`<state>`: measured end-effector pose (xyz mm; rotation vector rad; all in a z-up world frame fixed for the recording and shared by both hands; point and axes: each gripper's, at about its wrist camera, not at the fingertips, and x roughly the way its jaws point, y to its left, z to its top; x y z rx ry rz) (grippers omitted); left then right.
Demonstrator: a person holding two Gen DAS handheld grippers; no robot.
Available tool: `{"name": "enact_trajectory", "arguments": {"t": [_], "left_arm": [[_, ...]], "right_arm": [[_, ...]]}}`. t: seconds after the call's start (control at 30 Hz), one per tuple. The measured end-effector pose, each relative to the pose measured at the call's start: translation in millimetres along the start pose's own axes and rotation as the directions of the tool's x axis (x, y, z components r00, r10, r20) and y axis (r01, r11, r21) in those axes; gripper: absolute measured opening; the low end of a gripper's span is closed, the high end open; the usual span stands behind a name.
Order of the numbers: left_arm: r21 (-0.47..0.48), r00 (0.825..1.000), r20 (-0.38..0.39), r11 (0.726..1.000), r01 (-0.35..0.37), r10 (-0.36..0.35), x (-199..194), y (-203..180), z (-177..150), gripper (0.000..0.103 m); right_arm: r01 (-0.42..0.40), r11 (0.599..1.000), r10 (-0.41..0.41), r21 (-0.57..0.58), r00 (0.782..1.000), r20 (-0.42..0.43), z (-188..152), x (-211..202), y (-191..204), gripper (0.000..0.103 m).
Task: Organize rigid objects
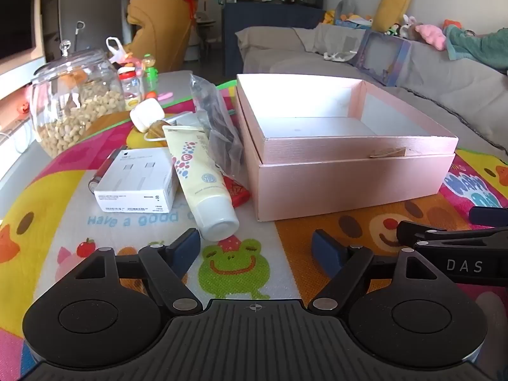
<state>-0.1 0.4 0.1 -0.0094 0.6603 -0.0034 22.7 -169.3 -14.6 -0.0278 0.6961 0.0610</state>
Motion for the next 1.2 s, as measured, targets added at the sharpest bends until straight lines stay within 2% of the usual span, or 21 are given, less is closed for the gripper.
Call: {"name": "enact_trajectory", "arguments": {"t": [1.2], "left_arm": [[0.002, 1.0, 0.0, 1.0, -0.001, 0.001, 0.2, -0.2, 0.1, 0.083]], "right_arm": [[0.002, 1.0, -0.002, -0.002, 1.0, 0.003, -0.5, 0.0, 0.1, 0.103]]}}
